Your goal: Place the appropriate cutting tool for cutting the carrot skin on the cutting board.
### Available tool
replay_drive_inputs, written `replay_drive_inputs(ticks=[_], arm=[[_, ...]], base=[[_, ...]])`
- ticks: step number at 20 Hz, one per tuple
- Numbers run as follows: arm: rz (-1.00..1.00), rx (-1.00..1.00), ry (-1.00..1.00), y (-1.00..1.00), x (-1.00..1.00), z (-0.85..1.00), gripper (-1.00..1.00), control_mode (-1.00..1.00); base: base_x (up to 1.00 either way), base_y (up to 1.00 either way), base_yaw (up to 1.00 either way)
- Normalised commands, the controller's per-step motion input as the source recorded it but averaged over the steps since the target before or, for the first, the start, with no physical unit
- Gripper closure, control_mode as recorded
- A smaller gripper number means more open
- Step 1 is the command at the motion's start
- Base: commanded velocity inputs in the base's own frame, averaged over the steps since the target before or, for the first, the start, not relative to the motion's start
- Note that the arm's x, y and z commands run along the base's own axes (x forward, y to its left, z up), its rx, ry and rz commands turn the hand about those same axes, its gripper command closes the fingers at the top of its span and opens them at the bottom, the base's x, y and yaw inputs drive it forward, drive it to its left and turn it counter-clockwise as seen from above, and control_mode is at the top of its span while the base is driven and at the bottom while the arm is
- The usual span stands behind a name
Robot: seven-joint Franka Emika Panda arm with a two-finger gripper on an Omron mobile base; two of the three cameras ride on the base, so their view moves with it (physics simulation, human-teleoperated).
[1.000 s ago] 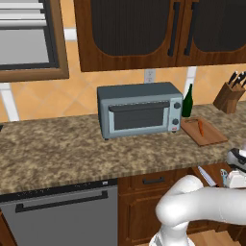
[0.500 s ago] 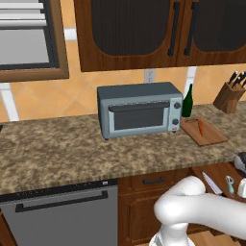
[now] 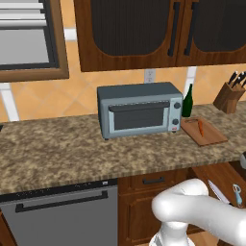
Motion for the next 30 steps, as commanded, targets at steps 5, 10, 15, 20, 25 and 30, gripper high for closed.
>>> replay_drive_inputs(ticks=[5,10,15,20,25,30], arm=[[0.01,0.00,0.00,-0.06,0.71,0.03,-1.00,-1.00],[-0.11,0.00,0.00,-0.22,0.73,-0.12,-1.00,-1.00],[-0.17,0.00,0.01,-0.07,0.41,-0.25,-1.00,-1.00],[-0.08,0.00,0.02,0.00,0.32,-0.60,-1.00,-1.00],[-0.11,0.00,0.05,0.00,0.47,-0.48,-1.00,-1.00],[-0.09,0.00,0.00,0.00,0.24,-0.53,-1.00,-1.00]], base=[[0.00,0.00,0.00],[0.00,0.00,0.00],[0.00,0.00,0.00],[0.00,0.00,0.00],[0.00,0.00,0.00],[0.00,0.00,0.00]])
